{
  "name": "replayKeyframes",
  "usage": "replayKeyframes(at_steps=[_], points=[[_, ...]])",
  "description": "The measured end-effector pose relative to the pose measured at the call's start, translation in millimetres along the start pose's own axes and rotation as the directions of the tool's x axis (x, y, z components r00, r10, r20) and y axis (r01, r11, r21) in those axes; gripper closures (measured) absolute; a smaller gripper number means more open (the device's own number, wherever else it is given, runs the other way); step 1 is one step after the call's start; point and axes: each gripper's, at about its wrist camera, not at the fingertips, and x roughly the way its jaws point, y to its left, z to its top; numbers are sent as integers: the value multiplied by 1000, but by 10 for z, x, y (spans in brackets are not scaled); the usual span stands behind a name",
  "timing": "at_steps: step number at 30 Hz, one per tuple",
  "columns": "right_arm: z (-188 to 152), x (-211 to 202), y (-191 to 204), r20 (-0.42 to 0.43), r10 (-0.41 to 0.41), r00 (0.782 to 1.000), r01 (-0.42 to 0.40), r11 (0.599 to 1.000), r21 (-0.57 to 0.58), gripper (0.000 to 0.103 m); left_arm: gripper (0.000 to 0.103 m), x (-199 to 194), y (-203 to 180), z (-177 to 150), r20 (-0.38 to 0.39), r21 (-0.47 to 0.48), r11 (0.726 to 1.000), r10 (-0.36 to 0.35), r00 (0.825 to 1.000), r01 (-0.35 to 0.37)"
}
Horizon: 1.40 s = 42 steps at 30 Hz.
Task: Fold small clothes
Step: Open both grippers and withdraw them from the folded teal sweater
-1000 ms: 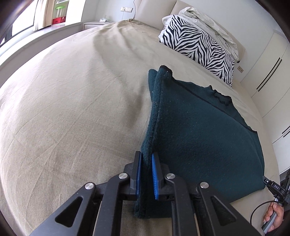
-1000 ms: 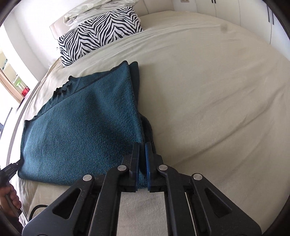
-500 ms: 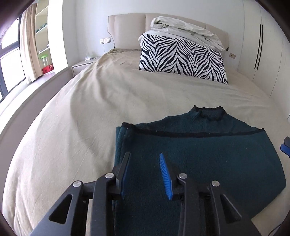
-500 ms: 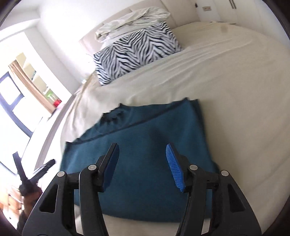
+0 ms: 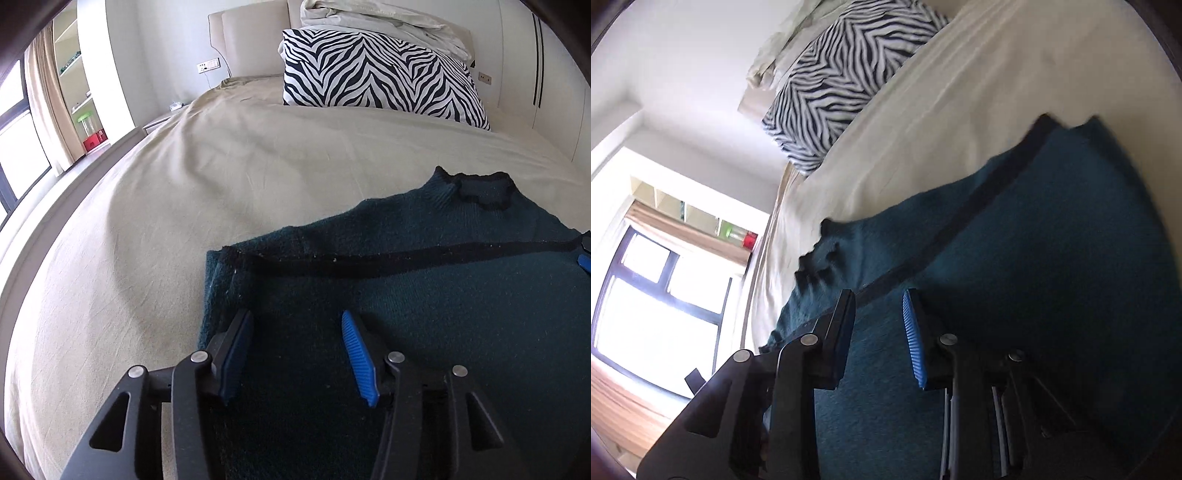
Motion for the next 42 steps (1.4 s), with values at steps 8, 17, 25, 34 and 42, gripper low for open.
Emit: replayKeyframes(at_steps=[8, 17, 25, 34, 42], points=[[-127, -614, 121, 61, -25, 998, 25, 1000, -4, 73, 49, -20, 1, -43, 18, -10, 1000, -10, 1000, 10], [-1651, -55, 1158, -373, 87, 924, -206, 934, -293, 73, 49, -38, 35, -77, 28, -19, 999, -29, 999, 30], [-1309, -443, 249, -203, 84, 976, -105, 990, -91, 78, 49, -43, 50, -88, 36, -25, 999, -41, 999, 42], [-958, -1453, -319, 96, -95, 991, 90, 995, 51, 73, 49, -325, 83, -120, 3, -72, 996, -60, 998, 60], [-1419, -950, 495, -104, 71, 992, -86, 985, -151, 61, 49, -823, -185, -735, -58, -40, 988, -151, 987, 149]])
